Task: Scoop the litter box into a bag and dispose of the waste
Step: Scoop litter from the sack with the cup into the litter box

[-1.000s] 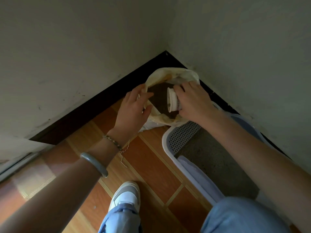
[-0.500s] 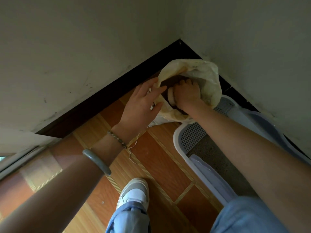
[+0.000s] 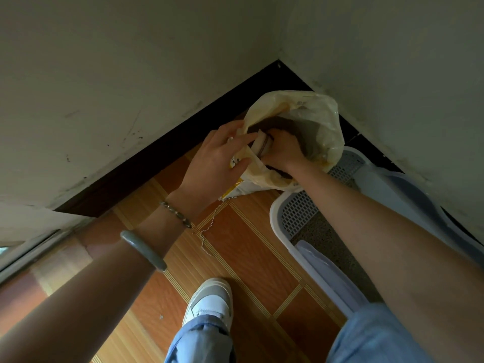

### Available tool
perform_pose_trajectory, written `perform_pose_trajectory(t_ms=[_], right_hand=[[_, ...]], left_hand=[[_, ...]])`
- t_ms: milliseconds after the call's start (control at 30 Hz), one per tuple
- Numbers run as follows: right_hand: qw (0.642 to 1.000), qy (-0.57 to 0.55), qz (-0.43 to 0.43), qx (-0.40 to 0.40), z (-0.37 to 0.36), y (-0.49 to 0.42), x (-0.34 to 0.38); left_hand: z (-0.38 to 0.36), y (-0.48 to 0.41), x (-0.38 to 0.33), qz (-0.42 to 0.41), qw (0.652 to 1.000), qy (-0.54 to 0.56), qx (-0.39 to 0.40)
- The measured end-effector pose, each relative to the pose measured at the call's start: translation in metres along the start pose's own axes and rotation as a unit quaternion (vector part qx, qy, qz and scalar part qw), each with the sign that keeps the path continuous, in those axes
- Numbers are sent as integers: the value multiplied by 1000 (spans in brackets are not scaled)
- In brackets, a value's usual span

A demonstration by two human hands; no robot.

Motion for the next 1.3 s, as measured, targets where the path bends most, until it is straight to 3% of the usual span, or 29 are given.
perform_pose_trajectory(t_ms=[200, 433, 833, 1100, 1300], right_hand=[[983, -174, -45, -27, 20, 10, 4], [970, -243, 2, -29, 55, 44, -2], [978, -111, 174, -22, 132, 110, -3], [978, -83, 193, -9, 156, 154, -24], [984, -93, 134, -64, 187, 183, -64]], left_hand=[[1, 1, -1, -2, 1000, -16, 11], [3, 1, -6, 11, 999, -28, 20], [5, 2, -18, 39, 998, -50, 31], [3, 7, -38, 1, 994, -109, 9], [-9, 15, -72, -58, 992, -111, -9]])
Point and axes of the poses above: each hand's wrist, its own y-axis away from the middle knuckle, its own z-axis out of the back of the hand, x = y × z, the point moved 4 cm from there along -y, towards the middle knuckle, and after that the axes turned 11 degrees about -x, right-handed, at the moved point
